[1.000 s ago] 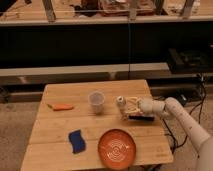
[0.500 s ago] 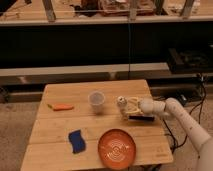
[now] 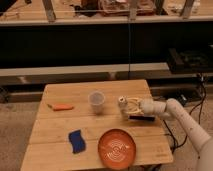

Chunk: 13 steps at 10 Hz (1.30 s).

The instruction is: Stand the bottle upright

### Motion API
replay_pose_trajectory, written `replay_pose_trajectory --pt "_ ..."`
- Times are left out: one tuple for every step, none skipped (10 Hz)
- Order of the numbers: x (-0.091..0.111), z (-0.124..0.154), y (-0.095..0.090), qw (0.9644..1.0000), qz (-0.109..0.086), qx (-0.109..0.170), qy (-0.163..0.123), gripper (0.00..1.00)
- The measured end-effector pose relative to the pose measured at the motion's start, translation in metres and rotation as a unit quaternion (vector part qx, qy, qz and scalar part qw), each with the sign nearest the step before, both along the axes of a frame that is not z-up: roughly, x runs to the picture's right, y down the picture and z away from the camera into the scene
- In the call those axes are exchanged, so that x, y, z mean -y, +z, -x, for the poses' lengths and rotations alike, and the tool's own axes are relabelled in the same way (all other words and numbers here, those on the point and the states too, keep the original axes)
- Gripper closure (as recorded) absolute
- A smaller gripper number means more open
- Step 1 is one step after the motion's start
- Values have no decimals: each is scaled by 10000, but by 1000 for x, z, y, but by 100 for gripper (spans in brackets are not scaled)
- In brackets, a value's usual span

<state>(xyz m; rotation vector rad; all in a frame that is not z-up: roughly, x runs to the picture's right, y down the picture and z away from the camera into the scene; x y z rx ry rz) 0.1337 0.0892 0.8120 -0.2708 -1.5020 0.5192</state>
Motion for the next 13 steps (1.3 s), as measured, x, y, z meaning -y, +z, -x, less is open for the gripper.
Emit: replay_pose_trajectory --pt "-1 0 0 10000 3 7 8 84" --pt "0 -1 0 10000 2 10 16 84" --pt "-1 -1 1 10000 5 14 13 84" --pt "-1 -2 1 10000 4 21 18 84" --pt "-1 -2 1 10000 2 21 20 84" --pt "-1 -2 1 10000 6 26 26 84" --pt "-1 -3 0 10000 5 28 38 84" --pt "-1 -4 0 10000 8 30 45 84" --pt "-2 -5 0 10000 8 31 56 84" --pt "-2 -6 0 10000 3 29 69 84" --pt "-2 -6 -1 10000 0 28 72 84" --pt "-2 -7 -1 10000 -2 28 73 84" --pt "-2 -7 -1 10000 -4 28 75 84"
